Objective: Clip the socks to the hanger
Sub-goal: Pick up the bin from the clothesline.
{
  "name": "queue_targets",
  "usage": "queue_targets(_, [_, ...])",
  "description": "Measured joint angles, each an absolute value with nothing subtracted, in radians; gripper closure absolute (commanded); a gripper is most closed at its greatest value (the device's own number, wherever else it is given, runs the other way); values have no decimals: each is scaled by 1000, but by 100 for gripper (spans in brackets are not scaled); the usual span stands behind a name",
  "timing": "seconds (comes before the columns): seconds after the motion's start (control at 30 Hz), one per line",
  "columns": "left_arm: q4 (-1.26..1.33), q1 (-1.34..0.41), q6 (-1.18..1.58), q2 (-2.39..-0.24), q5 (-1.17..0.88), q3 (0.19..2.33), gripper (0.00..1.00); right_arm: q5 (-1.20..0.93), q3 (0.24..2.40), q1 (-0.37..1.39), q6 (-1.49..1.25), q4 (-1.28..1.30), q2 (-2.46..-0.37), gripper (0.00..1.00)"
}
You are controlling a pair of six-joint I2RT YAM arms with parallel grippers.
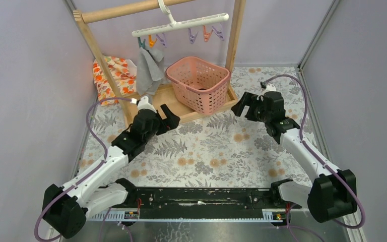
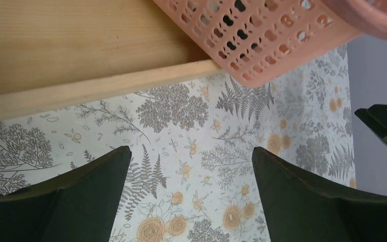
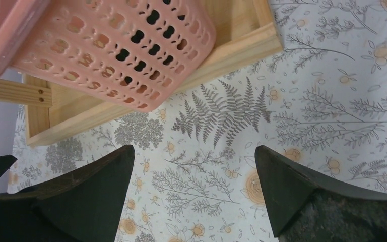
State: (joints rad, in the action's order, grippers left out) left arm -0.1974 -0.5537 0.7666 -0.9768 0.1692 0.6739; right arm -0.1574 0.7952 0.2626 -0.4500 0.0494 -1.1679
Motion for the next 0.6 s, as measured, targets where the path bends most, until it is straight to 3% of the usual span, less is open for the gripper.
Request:
queue_targets(0.3, [-204,-522,737,-1028,175,803,7,-170,972,360,-438,33,-1262,5])
queue_targets(0.6, [-265,-522,694,-1171,204,1086,6,-90,1270,384,-442,106,-1412,15])
